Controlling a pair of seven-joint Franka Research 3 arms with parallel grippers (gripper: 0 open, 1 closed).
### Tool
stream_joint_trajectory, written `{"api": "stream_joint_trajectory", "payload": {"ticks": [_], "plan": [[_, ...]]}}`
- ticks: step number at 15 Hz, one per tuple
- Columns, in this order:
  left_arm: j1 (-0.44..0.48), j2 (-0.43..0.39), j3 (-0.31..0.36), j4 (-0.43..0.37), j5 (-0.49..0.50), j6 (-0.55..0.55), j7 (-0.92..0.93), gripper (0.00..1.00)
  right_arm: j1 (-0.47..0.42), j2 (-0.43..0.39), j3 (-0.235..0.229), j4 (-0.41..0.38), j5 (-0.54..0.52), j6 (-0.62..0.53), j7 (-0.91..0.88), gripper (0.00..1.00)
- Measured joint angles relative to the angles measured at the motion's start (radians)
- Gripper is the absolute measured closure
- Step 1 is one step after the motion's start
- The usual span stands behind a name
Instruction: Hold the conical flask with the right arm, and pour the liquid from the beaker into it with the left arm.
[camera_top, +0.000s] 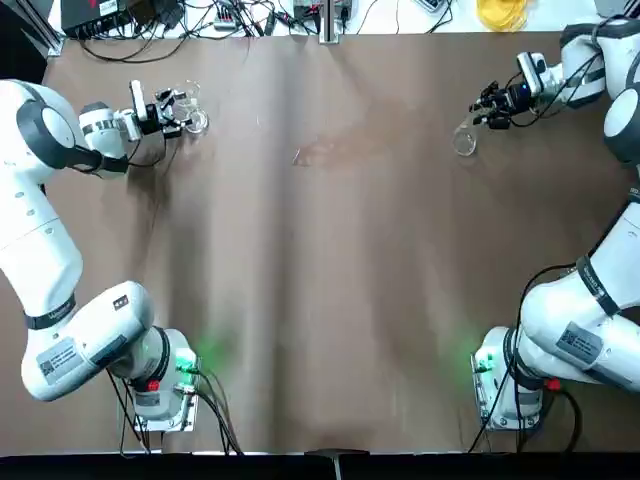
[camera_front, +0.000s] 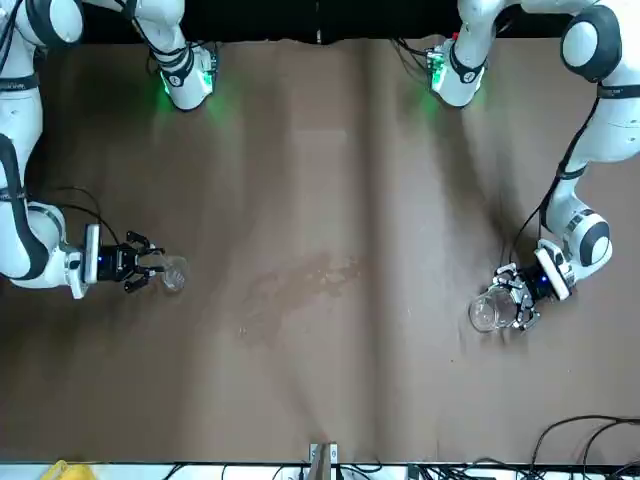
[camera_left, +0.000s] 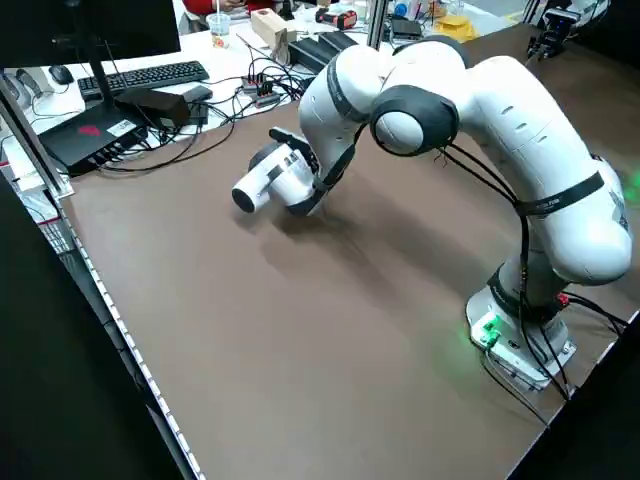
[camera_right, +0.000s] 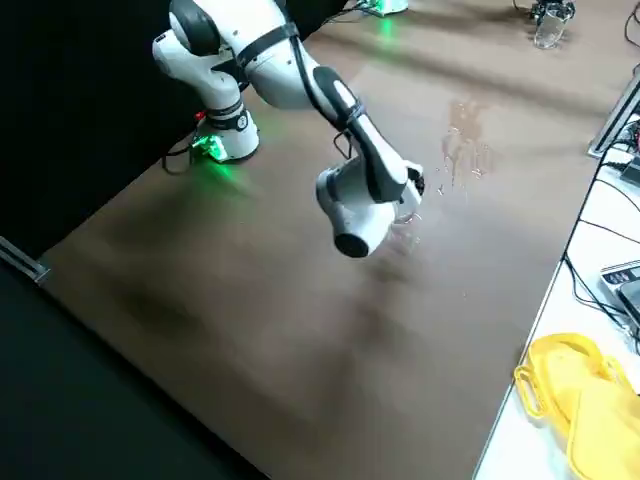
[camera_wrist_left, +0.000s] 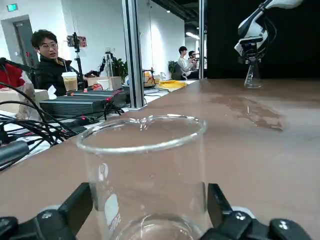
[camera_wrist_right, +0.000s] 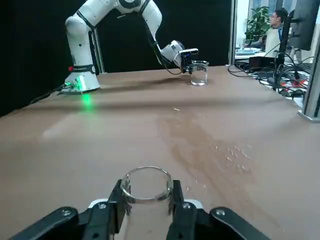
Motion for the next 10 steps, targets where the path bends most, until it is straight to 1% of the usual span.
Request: {"api": "stream_joint_trajectory", "payload": {"ticks": [4,6,8,10], "plan": [[-0.025,0.0,0.0,0.0,-0.009,0.017,0.0,0.0,0.022,-0.039,0.017,-0.005,0.018,-0.002,0.037,0.61],[-0.025,0.003,0.004,0.0,-0.009,0.019,0.0,0.0,0.062,-0.044,0.019,-0.011,0.069,0.014,0.043,0.61],[-0.023,0.01,0.009,0.0,-0.009,0.019,0.0,0.0,0.105,-0.047,0.02,-0.022,0.117,0.061,0.046,0.61],[-0.021,0.019,0.01,0.0,-0.01,0.019,0.0,0.0,0.148,-0.052,0.021,-0.047,0.191,0.105,0.046,0.61]]}}
